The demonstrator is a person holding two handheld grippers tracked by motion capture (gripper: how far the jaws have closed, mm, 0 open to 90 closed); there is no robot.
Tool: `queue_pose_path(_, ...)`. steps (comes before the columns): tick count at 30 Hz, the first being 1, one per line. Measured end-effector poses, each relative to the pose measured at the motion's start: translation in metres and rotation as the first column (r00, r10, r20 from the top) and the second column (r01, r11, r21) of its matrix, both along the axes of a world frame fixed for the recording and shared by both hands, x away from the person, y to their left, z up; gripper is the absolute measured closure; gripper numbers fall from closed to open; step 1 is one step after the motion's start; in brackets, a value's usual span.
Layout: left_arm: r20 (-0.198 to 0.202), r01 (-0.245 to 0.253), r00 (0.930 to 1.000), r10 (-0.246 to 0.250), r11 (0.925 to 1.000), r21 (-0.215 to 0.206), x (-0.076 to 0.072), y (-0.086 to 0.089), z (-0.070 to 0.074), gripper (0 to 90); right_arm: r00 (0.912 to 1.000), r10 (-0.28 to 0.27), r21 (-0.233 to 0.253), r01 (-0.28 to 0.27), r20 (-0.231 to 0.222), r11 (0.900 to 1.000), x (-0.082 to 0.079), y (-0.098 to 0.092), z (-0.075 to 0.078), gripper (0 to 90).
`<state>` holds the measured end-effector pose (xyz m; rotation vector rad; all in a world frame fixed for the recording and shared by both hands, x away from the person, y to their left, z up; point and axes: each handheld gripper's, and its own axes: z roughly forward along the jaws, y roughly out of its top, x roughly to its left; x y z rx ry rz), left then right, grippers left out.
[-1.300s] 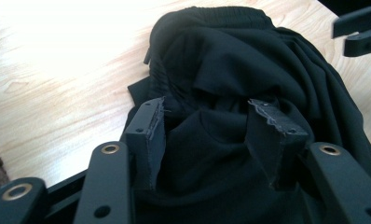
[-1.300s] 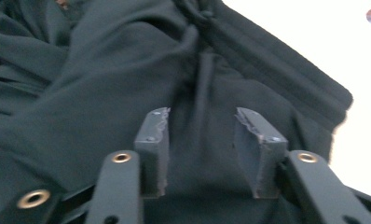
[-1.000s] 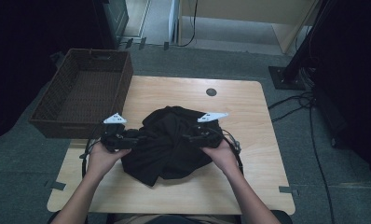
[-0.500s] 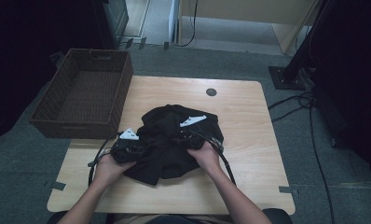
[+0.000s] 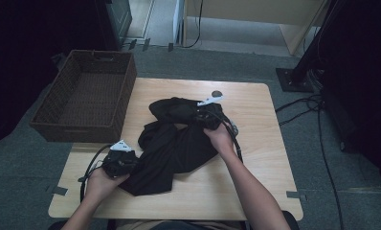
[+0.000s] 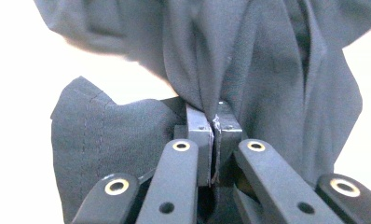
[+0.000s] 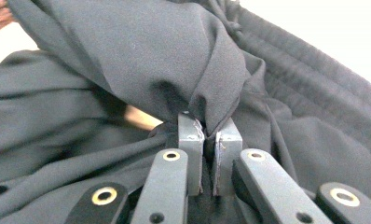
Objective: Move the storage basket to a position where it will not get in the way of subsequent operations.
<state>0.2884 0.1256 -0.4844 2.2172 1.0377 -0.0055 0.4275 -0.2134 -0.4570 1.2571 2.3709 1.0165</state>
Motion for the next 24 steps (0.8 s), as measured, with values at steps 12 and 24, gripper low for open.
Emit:
queue_pose_path(12, 0.064, -0.059, 0.9957, 0.067, 0.9913, -0.118, -0.009, 0.014, 0.023, 51.9, 0.9974, -0.071, 0.073, 0.069, 0.016, 0.995, 0.011, -0.014, 0.011, 54.7)
queue_pose_path(24, 0.099, -0.001, 0.9950, 0.013, 0.9932, -0.117, 0.024, -0.026, 0.038, 49.7, 0.9995, -0.013, 0.085, 0.010, 0.028, 0.996, -0.048, -0.020, 0.013, 60.0)
